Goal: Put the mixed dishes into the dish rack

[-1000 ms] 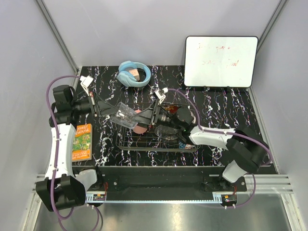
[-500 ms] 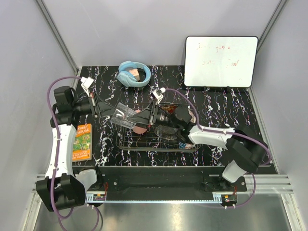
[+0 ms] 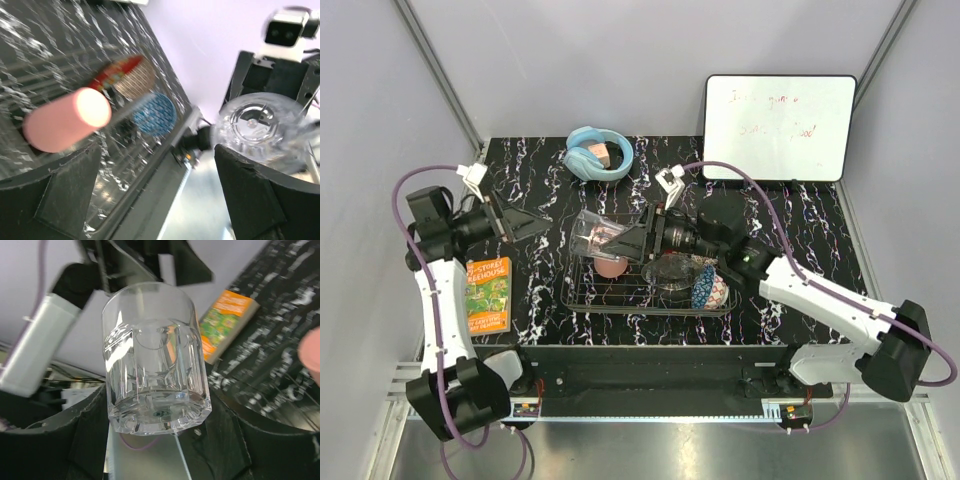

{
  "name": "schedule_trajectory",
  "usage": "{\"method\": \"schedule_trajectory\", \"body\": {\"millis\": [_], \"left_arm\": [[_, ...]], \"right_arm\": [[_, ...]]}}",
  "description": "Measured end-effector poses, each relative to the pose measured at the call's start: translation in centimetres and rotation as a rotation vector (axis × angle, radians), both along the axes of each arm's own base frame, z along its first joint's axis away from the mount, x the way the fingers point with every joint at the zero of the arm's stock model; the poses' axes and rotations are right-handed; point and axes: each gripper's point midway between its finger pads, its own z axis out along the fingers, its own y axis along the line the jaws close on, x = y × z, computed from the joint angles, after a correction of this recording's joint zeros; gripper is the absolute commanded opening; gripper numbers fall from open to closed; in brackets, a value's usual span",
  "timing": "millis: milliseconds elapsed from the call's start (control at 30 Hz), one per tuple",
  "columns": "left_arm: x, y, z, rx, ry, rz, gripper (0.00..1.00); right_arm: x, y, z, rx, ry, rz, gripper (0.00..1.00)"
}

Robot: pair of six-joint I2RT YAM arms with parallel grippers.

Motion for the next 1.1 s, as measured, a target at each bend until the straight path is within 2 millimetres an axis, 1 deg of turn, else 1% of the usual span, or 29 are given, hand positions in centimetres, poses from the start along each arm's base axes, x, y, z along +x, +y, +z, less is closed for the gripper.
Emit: {"method": "schedule_trajectory", "body": {"millis": [67, 133, 267, 333, 400, 467, 600, 767, 933, 1100], "left_arm": [[0.7, 1.1, 0.3, 0.025, -0.019, 0.049, 0.99], [1.3, 2.0, -0.3, 0.065, -0.021, 0.1, 0.99], [2.2, 3.4, -2.2, 0.18, -0.006, 0.201, 0.99], [2.5, 4.1, -3.1, 0.248, -0.009, 0.245, 0.99], [2.5, 4.8, -3.8, 0.31, -0.012, 0.28, 0.99], [2.5, 5.4, -4.6, 0.363, -0.017, 0.305, 0.99], [2.3, 6.3, -6.6, 0.439, -0.001, 0.332, 0.99], [1.9, 7.0, -9.2, 0.49, 0.048, 0.345, 0.99], [1.7, 7.4, -10.5, 0.52, 0.062, 0.353, 0.99], [1.4, 7.5, -11.0, 0.536, 0.06, 0.357, 0.99]], "right_arm": [[0.6, -0.4, -1.1, -0.104, -0.007, -0.036, 0.13], [1.1, -0.9, -2.9, -0.215, -0.003, -0.062, 0.11], [1.9, -1.9, -8.3, -0.468, 0.032, -0.107, 0.09], [1.7, -2.2, -10.8, -0.586, 0.048, -0.106, 0.07], [1.4, -2.3, -12.9, -0.69, 0.055, -0.096, 0.05], [1.0, -2.3, -14.3, -0.769, 0.053, -0.083, 0.04], [0.5, -1.7, -15.8, -0.875, 0.036, -0.058, 0.04], [0.8, -0.5, -16.7, -0.976, 0.013, -0.041, 0.03], [2.2, 0.7, -18.4, -1.111, 0.002, -0.046, 0.02], [2.6, 0.6, -20.3, -1.23, -0.005, -0.036, 0.03]]}}
